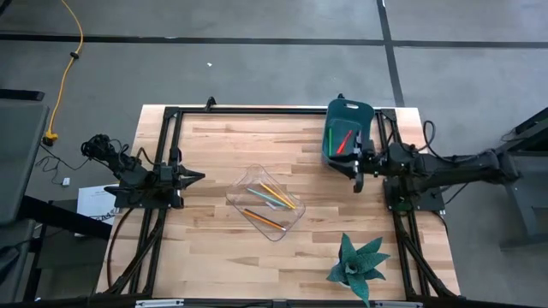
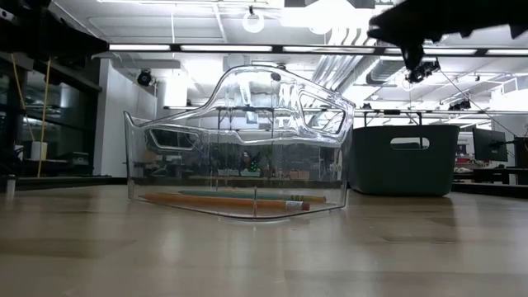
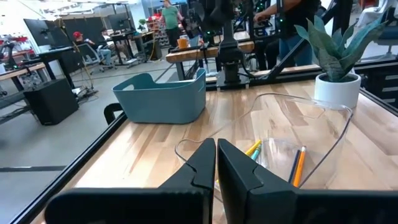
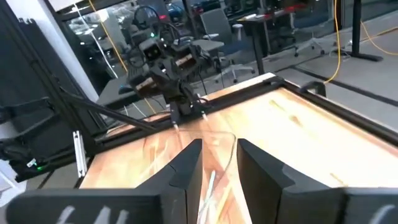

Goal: Sort pens & pencils
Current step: Return to Home Position

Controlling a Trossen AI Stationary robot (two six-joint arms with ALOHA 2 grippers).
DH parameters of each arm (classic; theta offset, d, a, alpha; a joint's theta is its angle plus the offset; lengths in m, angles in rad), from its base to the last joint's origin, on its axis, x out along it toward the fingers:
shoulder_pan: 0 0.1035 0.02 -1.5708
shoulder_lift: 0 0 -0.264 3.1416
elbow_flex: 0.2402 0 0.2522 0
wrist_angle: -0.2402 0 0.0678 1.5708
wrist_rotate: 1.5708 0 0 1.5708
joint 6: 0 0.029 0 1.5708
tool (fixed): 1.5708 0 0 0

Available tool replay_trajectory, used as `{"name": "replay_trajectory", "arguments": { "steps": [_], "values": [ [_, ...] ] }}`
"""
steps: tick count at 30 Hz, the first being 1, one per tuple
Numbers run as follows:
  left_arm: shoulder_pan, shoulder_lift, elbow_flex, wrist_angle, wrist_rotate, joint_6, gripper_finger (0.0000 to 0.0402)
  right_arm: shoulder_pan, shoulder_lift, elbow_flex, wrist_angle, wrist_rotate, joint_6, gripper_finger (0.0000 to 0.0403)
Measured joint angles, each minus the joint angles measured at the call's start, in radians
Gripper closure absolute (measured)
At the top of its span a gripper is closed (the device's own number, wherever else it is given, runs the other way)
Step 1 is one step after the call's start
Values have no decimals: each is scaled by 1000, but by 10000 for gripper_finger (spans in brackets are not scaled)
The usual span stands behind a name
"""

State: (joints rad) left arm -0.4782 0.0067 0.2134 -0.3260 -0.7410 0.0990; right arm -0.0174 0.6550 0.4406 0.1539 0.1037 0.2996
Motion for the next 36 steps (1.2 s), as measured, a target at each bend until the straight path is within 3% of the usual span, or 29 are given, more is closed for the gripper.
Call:
{"name": "replay_trajectory", "arguments": {
  "steps": [10,17,30,36],
  "values": [
    [0,0,0,-18,0,-1,394,-2,-90,-170,76,0,42,311],
    [0,0,0,-19,0,-1,394,49,-92,-266,269,-1,16,311],
    [0,0,0,-45,0,-1,394,103,-92,-282,260,12,-73,312],
    [0,0,0,-45,0,-1,394,103,-93,-313,282,17,-70,334]
  ]
}}
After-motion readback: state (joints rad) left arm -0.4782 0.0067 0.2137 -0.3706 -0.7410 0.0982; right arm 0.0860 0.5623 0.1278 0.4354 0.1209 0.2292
